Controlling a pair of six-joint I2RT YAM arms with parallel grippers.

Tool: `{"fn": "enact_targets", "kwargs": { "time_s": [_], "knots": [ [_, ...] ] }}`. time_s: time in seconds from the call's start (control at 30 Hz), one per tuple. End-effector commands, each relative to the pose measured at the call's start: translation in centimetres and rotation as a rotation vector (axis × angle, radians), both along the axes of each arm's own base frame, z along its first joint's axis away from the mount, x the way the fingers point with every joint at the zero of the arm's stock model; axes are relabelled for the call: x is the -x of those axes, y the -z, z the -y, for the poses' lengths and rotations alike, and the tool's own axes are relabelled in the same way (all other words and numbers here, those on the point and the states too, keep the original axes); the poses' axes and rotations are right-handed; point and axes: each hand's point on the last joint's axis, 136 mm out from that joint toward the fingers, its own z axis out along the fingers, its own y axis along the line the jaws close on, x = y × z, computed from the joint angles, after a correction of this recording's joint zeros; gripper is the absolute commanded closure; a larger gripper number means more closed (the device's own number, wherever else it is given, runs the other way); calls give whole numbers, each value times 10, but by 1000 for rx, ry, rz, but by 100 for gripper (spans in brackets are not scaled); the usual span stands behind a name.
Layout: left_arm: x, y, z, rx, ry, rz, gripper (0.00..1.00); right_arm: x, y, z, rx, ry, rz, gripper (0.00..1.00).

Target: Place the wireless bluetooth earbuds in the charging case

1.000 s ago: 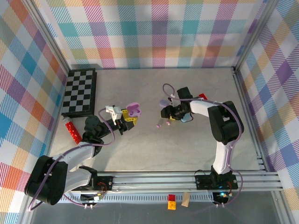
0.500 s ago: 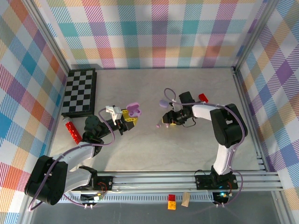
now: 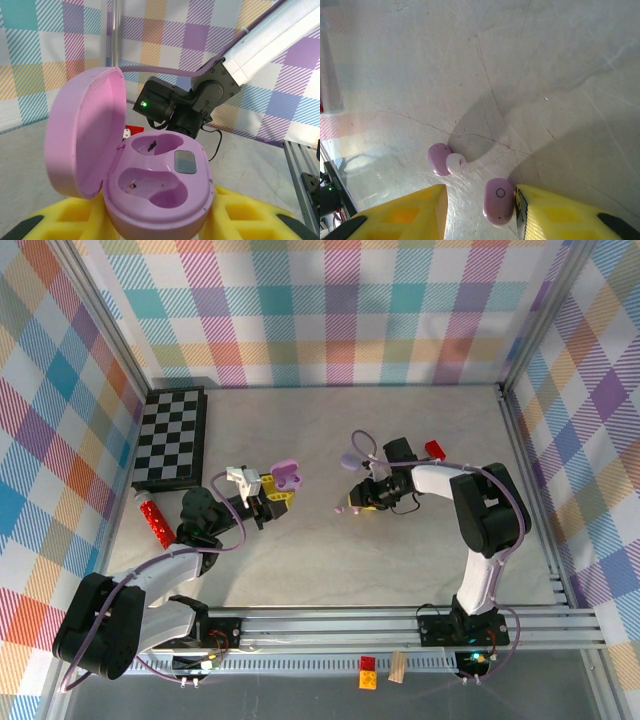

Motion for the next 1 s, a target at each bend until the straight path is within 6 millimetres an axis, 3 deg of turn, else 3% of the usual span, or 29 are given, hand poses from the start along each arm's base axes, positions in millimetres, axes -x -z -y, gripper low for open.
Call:
{"fn": "enact_targets", "kwargs": {
  "time_s": [0.0,0.6,0.97],
  "knots": [
    [1,-15,0,16,18,40,62,6,7,-3,14,-23,-38,61],
    [0,-14,0,13,18,43,62,4,16,3,80,3,-51,77],
    [-1,-10,-2,-15,-6,54,62,-4,-5,19,171,151,66,82]
  ]
}}
